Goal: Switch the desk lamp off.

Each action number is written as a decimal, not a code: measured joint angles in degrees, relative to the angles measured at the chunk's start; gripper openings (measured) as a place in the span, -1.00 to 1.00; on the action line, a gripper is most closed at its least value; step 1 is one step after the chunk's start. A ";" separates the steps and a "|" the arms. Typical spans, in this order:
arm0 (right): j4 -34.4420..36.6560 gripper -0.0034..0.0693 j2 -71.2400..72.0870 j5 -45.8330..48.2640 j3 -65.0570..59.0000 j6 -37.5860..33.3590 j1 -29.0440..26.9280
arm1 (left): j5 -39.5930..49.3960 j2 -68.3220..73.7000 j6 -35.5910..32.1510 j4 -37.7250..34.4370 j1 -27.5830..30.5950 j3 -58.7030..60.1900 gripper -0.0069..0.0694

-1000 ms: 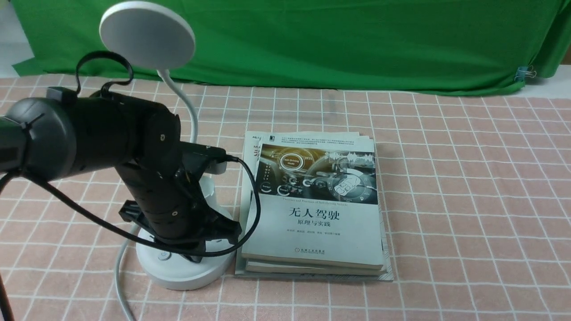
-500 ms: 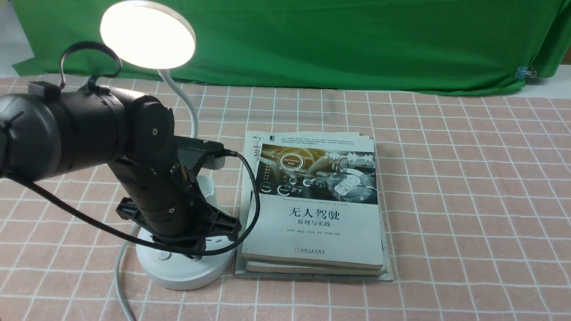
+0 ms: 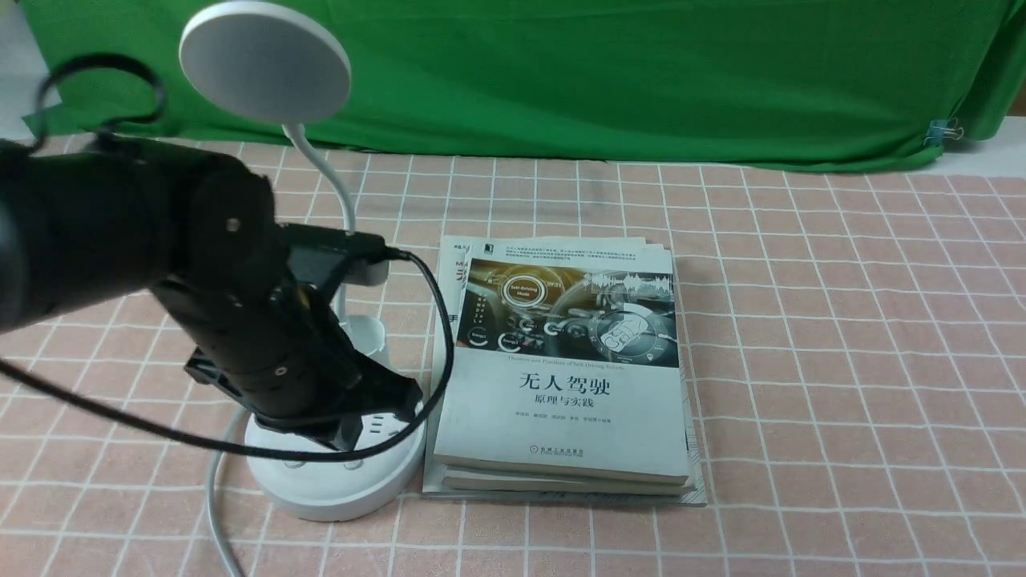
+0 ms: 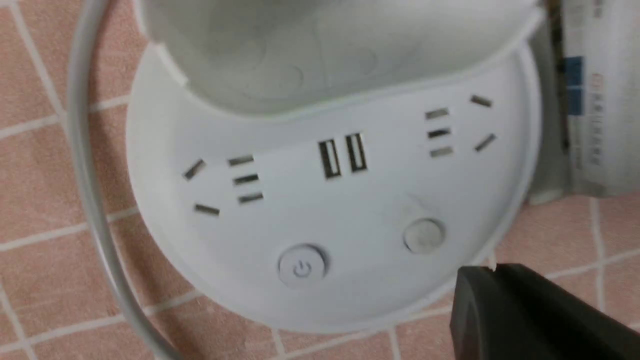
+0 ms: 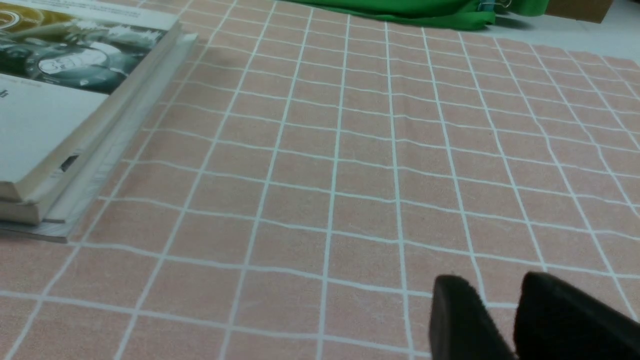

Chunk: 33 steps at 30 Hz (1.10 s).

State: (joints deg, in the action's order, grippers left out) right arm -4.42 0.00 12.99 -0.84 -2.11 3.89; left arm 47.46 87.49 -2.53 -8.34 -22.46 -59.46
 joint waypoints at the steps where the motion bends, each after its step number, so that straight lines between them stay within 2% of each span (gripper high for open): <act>1: 0.00 -0.25 0.00 0.00 0.00 0.00 0.00 | -1.27 -1.97 0.00 -0.63 0.00 1.01 -0.81; 4: 0.00 -0.25 0.00 0.00 0.00 0.00 0.00 | -8.89 -16.05 -1.36 -3.75 0.00 9.27 -0.81; 13: 0.00 -0.25 0.00 0.00 0.00 0.00 0.00 | -24.96 -46.79 -1.54 -5.41 0.00 27.50 -0.81; 18: 0.00 -0.25 0.00 0.00 0.00 0.00 0.00 | -28.17 -59.89 -1.54 -5.62 0.00 36.04 -0.81; 24: 0.00 -0.25 0.00 0.00 0.00 0.00 0.00 | -27.45 -66.42 -1.54 -5.62 0.00 40.30 -0.81; 33: 0.00 -0.25 0.00 0.00 0.00 0.00 0.00 | -27.20 -66.78 -1.91 -5.62 0.00 40.55 -0.81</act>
State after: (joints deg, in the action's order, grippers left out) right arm -4.42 0.00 12.99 -0.84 -2.11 3.89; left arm 20.27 20.72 -4.44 -13.97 -22.46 -18.91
